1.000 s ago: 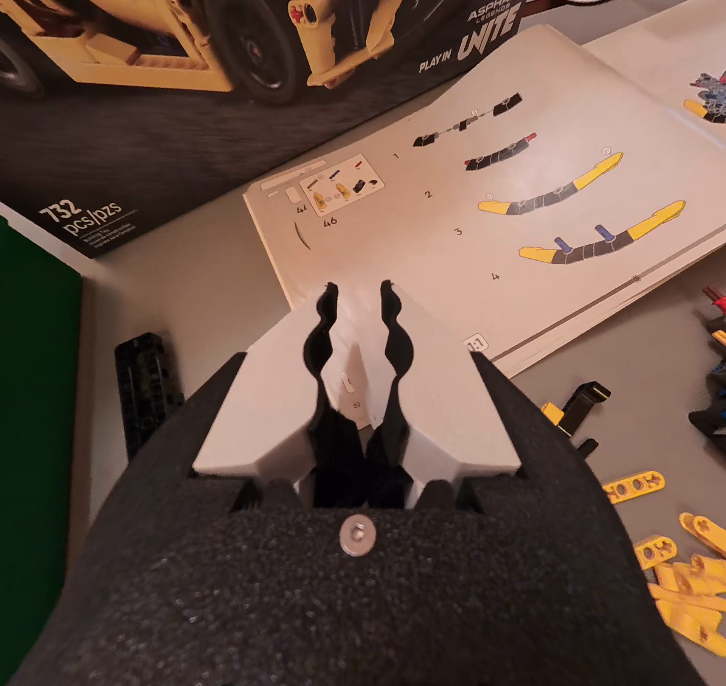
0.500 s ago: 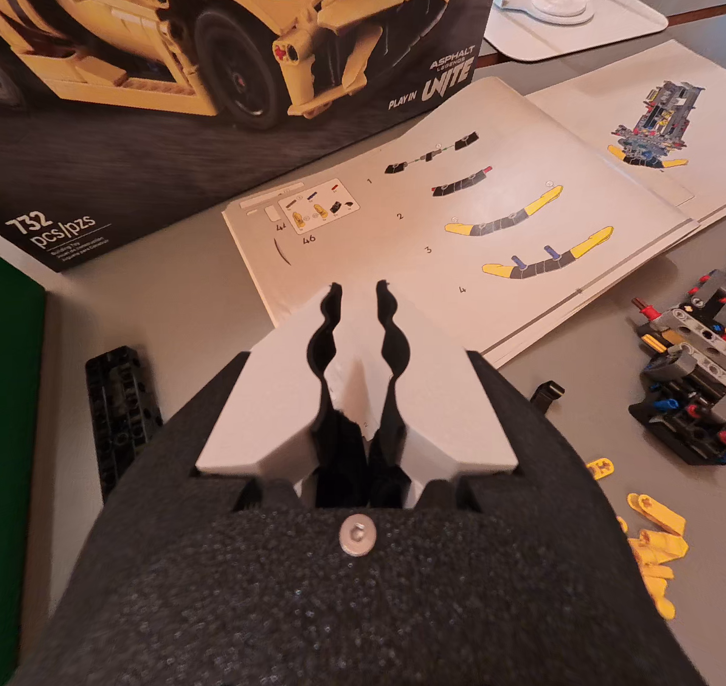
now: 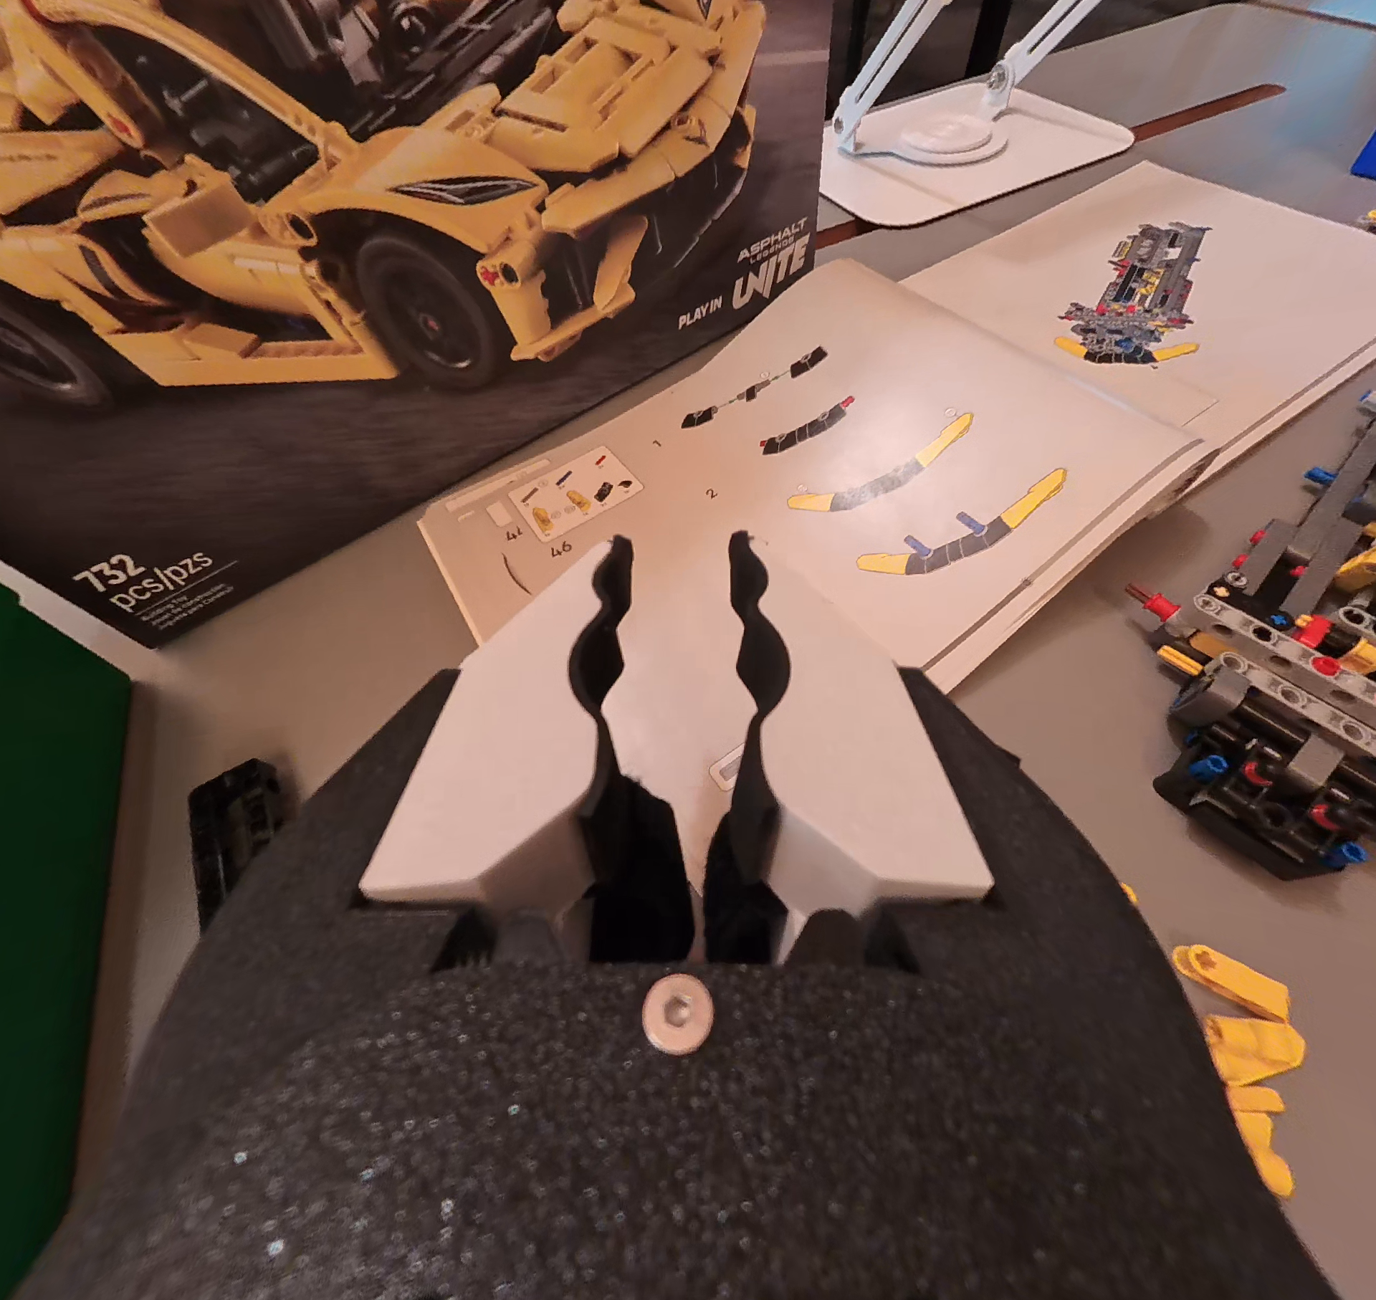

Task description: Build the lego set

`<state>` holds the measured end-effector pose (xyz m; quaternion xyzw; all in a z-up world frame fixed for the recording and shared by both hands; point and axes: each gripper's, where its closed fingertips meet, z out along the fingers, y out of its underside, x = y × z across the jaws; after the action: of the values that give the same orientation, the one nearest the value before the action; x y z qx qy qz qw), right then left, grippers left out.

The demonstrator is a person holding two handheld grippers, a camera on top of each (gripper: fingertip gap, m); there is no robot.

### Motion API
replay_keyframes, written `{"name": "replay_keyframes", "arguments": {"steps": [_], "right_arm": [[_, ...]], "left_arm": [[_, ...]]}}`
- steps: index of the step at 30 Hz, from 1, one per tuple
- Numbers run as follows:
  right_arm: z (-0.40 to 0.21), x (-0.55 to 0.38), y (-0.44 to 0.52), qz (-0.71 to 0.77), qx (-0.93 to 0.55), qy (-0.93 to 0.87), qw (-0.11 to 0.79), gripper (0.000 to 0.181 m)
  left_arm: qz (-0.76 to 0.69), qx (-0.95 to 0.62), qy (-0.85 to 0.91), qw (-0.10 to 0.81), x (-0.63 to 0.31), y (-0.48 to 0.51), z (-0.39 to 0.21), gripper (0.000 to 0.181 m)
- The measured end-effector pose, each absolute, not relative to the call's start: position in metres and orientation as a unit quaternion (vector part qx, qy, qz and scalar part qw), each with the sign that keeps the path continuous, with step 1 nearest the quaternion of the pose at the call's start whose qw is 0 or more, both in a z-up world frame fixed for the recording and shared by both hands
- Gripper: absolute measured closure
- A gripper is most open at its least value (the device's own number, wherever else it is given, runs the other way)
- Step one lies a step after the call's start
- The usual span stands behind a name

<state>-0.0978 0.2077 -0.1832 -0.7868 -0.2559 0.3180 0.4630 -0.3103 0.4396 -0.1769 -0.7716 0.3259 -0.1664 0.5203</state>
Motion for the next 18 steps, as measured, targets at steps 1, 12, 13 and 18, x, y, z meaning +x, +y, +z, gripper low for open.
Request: {"name": "replay_keyframes", "arguments": {"steps": [1,12,13,18], "right_arm": [[-0.187,-0.102,0.197,0.323,-0.789,-0.279,0.442,0.166],[-0.247,-0.097,0.173,0.191,-0.832,-0.414,0.318,0.159],[-0.251,-0.096,0.175,0.181,-0.833,-0.419,0.314,0.159],[-0.251,-0.095,0.177,0.171,-0.833,-0.417,0.32,0.172]], "left_arm": [[-0.169,-0.771,0.325,0.521,-0.31,0.439,-0.175,0.157],[-0.188,-0.757,0.351,0.517,-0.297,0.428,-0.171,0.158],[-0.183,-0.752,0.358,0.522,-0.295,0.426,-0.17,0.158],[-0.171,-0.734,0.389,0.53,-0.288,0.42,-0.169,0.158]]}}
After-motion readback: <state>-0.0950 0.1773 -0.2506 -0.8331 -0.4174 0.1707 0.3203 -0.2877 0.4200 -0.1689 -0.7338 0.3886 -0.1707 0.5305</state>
